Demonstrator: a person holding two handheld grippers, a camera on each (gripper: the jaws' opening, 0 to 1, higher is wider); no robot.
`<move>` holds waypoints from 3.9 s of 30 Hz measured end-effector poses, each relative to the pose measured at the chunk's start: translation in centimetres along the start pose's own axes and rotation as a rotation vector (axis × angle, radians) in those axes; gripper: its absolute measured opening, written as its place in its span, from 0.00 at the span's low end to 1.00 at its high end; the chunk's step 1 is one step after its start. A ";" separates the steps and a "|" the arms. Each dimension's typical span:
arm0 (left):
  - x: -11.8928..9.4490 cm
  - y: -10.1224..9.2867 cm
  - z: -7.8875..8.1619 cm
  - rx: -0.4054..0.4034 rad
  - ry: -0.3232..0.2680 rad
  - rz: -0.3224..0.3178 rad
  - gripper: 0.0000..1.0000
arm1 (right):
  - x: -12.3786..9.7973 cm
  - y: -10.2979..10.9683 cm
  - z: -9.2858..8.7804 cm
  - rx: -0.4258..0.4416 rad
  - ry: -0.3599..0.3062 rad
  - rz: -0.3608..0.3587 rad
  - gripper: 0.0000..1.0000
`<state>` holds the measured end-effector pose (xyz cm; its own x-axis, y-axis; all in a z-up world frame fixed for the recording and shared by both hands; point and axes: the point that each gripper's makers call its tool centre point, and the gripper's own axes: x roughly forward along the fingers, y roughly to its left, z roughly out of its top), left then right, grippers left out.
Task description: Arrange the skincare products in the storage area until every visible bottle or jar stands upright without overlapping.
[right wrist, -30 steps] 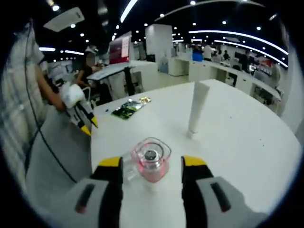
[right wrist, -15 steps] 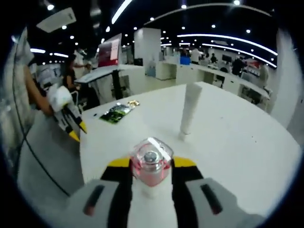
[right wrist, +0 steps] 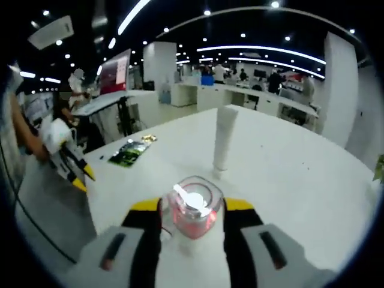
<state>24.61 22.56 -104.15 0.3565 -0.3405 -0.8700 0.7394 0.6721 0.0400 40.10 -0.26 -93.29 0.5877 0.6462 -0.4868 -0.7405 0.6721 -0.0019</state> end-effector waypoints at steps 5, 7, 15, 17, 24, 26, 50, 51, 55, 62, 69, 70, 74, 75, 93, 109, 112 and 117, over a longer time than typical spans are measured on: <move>0.0 0.2 -0.2 0.016 0.005 0.014 0.22 | 0.3 -0.6 -1.4 0.036 0.035 -0.027 0.46; -0.1 0.4 -0.1 0.008 0.001 0.022 0.21 | 0.6 -0.5 -2.1 0.059 0.040 -0.029 0.47; 0.3 0.1 -0.6 0.018 0.027 0.005 0.21 | 1.7 0.0 -5.8 0.139 0.105 -0.055 0.40; 0.3 0.2 -0.7 0.011 0.025 0.004 0.21 | 1.8 -0.3 -6.1 0.159 0.101 -0.070 0.41; 0.0 0.6 -0.6 -0.005 0.011 0.018 0.21 | 2.8 -0.4 -5.9 0.121 0.091 -0.056 0.37; 0.1 0.6 -0.8 -0.008 0.017 0.016 0.21 | 3.1 -0.6 -5.6 0.110 0.075 -0.059 0.36; 0.3 0.6 -1.2 -0.027 0.034 0.002 0.21 | 4.8 -1.9 -3.6 0.065 0.046 -0.053 0.32; 0.3 0.6 -1.3 -0.030 0.039 0.002 0.21 | 4.9 -2.2 -3.4 0.067 0.046 -0.055 0.32; 0.4 0.7 -1.3 -0.039 0.040 0.004 0.21 | 4.8 -3.1 -1.7 0.054 0.019 -0.057 0.32; 0.4 0.9 -1.4 -0.050 0.041 0.015 0.21 | 6.3 -5.3 -0.1 0.068 0.002 -0.060 0.32; 0.3 1.2 -1.6 -0.069 0.040 0.026 0.21 | 8.8 -6.5 1.7 0.013 0.017 -0.039 0.32; 0.4 1.2 -1.6 -0.068 0.041 0.027 0.21 | 9.2 -6.8 1.8 0.012 0.017 -0.039 0.32; 0.3 1.0 -1.4 -0.083 0.033 0.016 0.21 | 10.3 -7.7 2.1 0.025 0.016 -0.039 0.32; 0.4 1.0 -1.4 -0.084 0.032 0.015 0.21 | 10.5 -7.9 2.1 0.032 0.015 -0.040 0.32; 0.5 1.0 -2.0 -0.100 0.059 0.012 0.21 | 13.2 -9.8 1.1 0.030 0.041 -0.049 0.32; 0.6 1.0 -2.2 -0.110 0.070 0.013 0.21 | 15.0 -10.6 1.5 0.027 0.025 -0.045 0.32; 0.6 1.0 -2.3 -0.111 0.072 0.014 0.21 | 15.1 -10.7 1.5 0.044 0.014 -0.043 0.32; 0.7 1.1 -2.4 -0.113 0.076 0.015 0.21 | 15.3 -10.7 1.7 0.060 -0.012 -0.043 0.33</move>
<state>24.33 24.62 -105.85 0.3201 -0.2820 -0.9045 0.6635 0.7482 0.0015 57.56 3.02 -99.26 0.6225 0.6202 -0.4773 -0.6937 0.7197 0.0303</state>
